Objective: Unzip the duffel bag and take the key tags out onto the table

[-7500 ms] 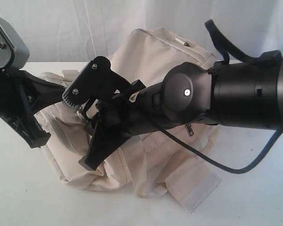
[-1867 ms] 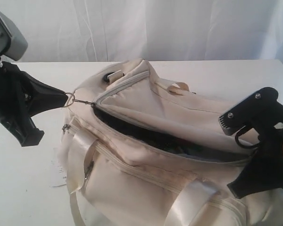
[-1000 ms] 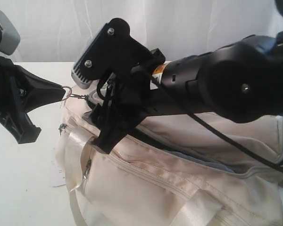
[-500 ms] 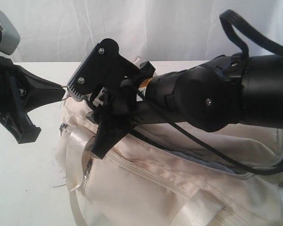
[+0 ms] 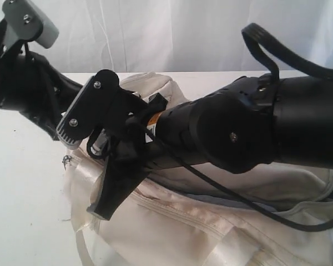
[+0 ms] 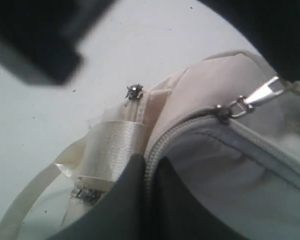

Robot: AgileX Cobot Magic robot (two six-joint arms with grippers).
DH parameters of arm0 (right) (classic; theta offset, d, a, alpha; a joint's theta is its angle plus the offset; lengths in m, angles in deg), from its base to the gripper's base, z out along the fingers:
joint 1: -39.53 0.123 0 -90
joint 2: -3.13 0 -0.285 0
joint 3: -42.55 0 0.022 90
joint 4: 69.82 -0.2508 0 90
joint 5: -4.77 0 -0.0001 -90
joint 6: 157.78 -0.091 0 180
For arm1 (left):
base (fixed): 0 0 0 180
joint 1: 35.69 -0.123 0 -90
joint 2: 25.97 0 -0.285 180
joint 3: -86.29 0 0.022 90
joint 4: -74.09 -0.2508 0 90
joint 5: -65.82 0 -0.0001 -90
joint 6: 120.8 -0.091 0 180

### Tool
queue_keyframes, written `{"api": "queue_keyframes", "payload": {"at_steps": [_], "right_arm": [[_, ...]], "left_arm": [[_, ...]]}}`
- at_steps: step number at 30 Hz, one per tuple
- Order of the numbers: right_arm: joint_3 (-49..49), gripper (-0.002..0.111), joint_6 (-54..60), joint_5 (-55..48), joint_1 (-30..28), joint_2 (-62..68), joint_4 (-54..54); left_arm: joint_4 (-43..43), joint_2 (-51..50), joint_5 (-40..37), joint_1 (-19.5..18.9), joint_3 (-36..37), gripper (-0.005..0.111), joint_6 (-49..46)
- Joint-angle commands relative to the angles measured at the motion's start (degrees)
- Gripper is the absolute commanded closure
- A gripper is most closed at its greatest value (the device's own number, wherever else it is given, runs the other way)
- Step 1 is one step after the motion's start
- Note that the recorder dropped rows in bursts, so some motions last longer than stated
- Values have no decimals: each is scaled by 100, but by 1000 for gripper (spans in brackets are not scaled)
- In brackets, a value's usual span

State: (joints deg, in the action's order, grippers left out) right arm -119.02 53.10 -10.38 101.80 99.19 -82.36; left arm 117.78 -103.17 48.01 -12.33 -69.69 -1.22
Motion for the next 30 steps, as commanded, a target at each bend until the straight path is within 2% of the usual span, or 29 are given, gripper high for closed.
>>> {"api": "queue_keyframes", "payload": {"at_steps": [1, 5, 10, 12, 16, 22, 30], "right_arm": [[31, 108, -138, -644, 126, -82, -73], [31, 108, -231, -682, 126, -189, -73], [31, 108, -425, -805, 126, -433, -90], [71, 108, -511, -922, 126, -558, -88], [716, 108, -612, -921, 126, -948, -88], [1254, 108, -822, -663, 126, -1522, -75], [1254, 105, -822, -618, 126, -1572, -75]], "left_arm": [[3, -737, -341, -72, -975, 107, 9], [-89, -1535, -913, -72, -1740, 107, 9], [-93, -2482, -942, -87, -2788, 107, 9], [-93, -2870, -989, -158, -3242, 107, 63], [-109, -3603, -1426, -568, -4016, 107, 399], [-419, -3679, -1702, -1069, -4054, 107, 747], [-436, -3679, -2425, -1128, -4054, 107, 967]]}}
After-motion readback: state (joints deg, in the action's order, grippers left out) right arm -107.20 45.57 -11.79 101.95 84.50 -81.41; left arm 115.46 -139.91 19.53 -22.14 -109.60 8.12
